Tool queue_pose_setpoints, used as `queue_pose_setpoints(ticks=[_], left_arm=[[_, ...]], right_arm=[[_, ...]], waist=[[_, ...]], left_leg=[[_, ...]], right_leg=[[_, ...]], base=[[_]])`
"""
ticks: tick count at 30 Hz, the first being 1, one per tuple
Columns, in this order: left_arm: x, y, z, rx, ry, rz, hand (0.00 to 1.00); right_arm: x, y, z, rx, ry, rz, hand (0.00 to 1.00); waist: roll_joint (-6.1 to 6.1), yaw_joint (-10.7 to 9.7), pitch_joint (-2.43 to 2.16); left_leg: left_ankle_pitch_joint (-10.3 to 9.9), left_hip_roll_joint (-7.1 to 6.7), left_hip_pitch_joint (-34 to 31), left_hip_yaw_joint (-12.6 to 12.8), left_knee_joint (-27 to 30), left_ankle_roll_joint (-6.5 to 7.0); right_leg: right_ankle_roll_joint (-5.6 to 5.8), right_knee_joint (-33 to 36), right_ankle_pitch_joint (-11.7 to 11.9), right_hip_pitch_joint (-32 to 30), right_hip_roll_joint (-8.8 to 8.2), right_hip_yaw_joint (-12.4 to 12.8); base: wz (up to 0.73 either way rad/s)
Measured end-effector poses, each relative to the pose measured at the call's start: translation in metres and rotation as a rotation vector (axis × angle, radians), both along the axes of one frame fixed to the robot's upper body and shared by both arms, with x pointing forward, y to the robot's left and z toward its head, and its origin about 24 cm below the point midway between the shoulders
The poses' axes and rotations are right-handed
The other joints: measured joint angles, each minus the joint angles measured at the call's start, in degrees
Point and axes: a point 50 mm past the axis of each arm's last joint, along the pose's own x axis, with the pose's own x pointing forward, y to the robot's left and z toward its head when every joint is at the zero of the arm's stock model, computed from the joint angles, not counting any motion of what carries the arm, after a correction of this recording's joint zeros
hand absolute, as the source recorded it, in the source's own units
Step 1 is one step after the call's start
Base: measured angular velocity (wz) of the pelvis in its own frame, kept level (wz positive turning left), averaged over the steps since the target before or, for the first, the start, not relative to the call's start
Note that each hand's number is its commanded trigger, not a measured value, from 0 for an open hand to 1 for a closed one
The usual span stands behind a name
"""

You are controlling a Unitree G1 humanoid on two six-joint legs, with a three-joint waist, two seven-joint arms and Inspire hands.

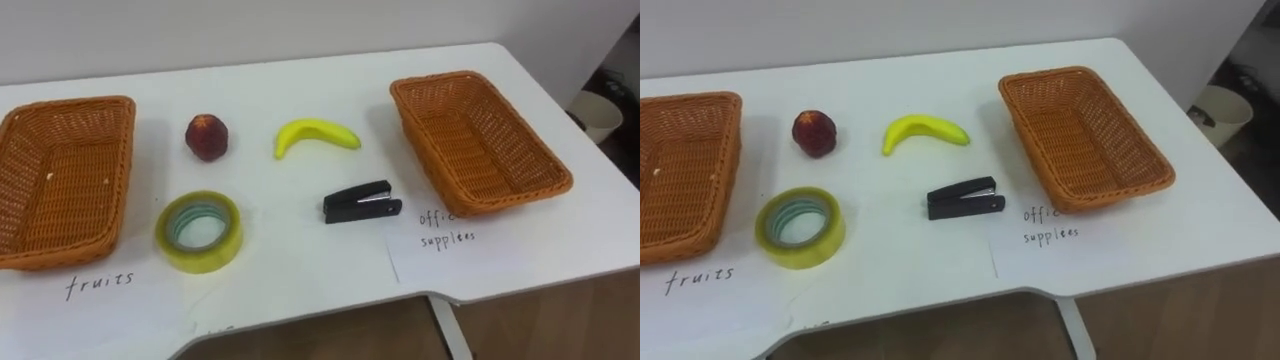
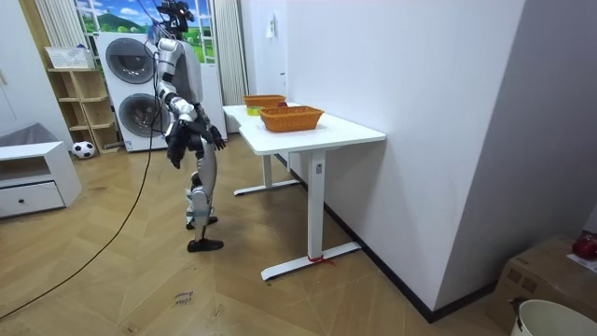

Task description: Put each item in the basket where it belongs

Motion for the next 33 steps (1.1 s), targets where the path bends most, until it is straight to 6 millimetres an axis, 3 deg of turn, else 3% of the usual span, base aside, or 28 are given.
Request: queue_pose_setpoints(ticks=[6,11,12,14,19,26,33], left_arm=[[-0.002,-0.003,-0.001,-0.009,0.012,-0.022,0.0],[-0.002,-0.004,-0.001,-0.009,0.015,-0.036,0.0],[0.0,-0.004,-0.001,-0.008,0.016,-0.055,0.0],[0.003,-0.005,-0.001,-0.006,0.016,-0.073,0.0],[0.001,-0.005,-0.002,-0.013,0.018,-0.07,0.0],[-0.011,-0.007,-0.006,-0.03,0.075,-0.056,0.0],[-0.005,-0.005,-0.006,-0.023,0.079,-0.1,0.0]], right_arm=[[0.018,-0.011,0.047,-0.22,-0.027,-0.029,0.0],[0.032,-0.007,0.079,-0.398,-0.048,0.014,0.0],[0.036,-0.005,0.089,-0.447,-0.062,0.029,0.0],[0.04,-0.002,0.101,-0.506,-0.102,0.039,0.0],[0.053,0.005,0.131,-0.651,-0.169,0.072,0.0],[0.073,0.007,0.17,-0.816,-0.248,0.112,0.0],[0.105,0.035,0.212,-1.038,-0.34,0.299,0.0]], waist=[[-0.04,0.0,0.12],[0.14,0.4,0.09],[0.22,1.0,0.3],[0.22,1.5,0.31],[-0.37,1.7,0.27],[-1.32,2.0,0.29],[-2.39,3.6,0.11]], left_leg=[[0.0,0.01,-1.3,-0.1,0.0,0.01],[0.0,0.01,-1.5,0.5,0.0,0.0],[0.0,0.05,-1.6,0.8,0.0,0.01],[0.0,0.05,-1.9,0.9,0.1,0.01],[0.0,0.1,-2.3,0.8,0.1,0.01],[0.0,0.1,-1.9,0.4,0.2,0.02],[0.0,0.14,-1.8,-0.3,0.4,0.02]], right_leg=[[0.0,0.0,0.0,-1.0,-0.01,-0.5],[0.02,0.3,-0.1,-1.7,-0.03,-0.5],[0.02,0.9,-0.1,-2.1,-0.03,-0.5],[0.02,1.0,0.0,-2.4,-0.07,-0.7],[0.0,1.0,0.0,-2.8,-0.27,-2.8],[-0.02,1.0,0.0,-2.4,-0.35,-3.5],[-0.09,1.0,0.0,-1.7,-0.35,-3.9]], base=[[0.03],[-0.05],[-0.14],[-0.08],[0.03],[0.03],[0.03]])
